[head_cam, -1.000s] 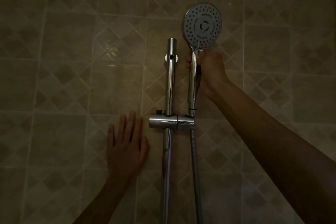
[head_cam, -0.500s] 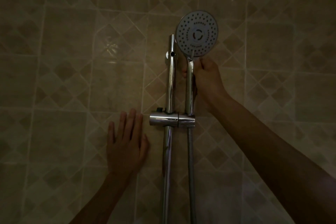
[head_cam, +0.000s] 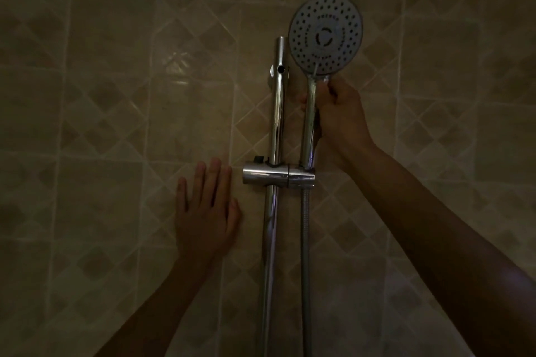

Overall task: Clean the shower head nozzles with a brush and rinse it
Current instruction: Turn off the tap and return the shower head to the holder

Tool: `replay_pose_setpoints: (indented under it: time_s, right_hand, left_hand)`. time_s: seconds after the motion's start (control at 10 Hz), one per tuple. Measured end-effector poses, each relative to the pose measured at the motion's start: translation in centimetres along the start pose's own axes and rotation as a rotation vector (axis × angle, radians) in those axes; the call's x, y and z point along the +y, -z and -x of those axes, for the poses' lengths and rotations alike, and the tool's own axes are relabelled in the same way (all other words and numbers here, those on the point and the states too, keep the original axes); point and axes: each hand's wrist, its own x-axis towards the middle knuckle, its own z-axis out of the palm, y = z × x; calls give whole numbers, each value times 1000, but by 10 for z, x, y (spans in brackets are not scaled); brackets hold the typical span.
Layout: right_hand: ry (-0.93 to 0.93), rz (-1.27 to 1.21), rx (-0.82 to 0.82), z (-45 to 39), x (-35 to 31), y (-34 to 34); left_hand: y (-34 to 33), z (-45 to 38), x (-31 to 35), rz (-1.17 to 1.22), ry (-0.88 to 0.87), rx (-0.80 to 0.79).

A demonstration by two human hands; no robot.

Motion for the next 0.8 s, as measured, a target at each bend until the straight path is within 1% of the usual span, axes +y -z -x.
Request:
replay_pose_setpoints:
  time_s: [0.2, 0.3, 0.4, 0.5, 0.6, 0.7, 0.8]
  right_hand:
    - [-42, -56, -66, 3, -4, 2]
    - [-38, -35, -72, 5, -9, 2]
    - [-35, 65, -95, 8, -12, 4]
    - [-53, 215, -135, 10, -17, 12]
    - [-78, 414, -267, 18, -23, 27]
    - [-207, 568, -396, 36, -23, 50]
    - [-248, 726, -504, 72, -23, 77]
  left_hand:
    - [5, -1, 0, 3, -17, -35]
    - [11, -1, -1, -2, -18, -94]
    - [20, -2, 1, -25, -22, -161]
    - [37, -5, 1, -5, -29, -259]
    - [59, -10, -1, 35, -58, -409]
    - [86, -18, -4, 101, -41, -595]
    - [123, -17, 8, 219, 37, -714]
